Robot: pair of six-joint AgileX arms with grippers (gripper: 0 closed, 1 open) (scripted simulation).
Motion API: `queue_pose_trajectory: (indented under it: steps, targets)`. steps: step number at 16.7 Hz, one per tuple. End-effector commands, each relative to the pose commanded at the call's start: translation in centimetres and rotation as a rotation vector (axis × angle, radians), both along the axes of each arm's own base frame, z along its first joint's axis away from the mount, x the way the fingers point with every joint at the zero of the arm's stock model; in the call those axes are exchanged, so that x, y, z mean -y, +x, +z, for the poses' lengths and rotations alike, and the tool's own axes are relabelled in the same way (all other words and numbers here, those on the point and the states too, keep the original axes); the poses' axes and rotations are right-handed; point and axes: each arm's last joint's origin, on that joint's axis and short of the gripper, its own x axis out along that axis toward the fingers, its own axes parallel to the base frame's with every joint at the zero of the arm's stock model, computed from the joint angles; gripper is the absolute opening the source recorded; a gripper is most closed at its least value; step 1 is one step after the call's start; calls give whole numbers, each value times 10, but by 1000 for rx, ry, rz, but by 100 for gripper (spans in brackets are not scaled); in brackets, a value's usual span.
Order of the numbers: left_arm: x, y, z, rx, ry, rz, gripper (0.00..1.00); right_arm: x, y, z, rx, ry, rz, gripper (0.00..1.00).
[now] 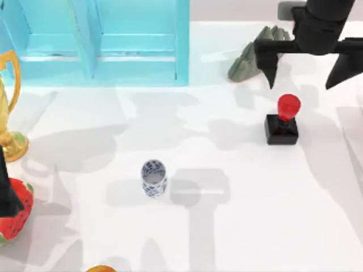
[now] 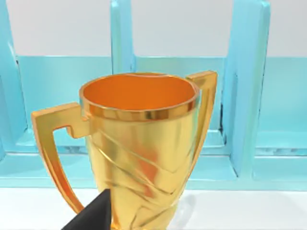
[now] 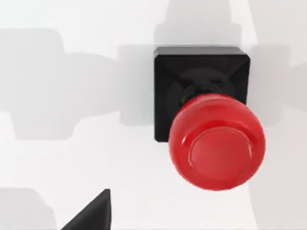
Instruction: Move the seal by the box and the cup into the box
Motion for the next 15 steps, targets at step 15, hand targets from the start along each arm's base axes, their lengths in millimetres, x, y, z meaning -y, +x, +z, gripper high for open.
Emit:
queue_pose_trajectory:
  steps: [15]
  targets:
    - [0, 0, 0, 0, 0, 0, 100, -6, 8, -65, -32, -10, 0, 100]
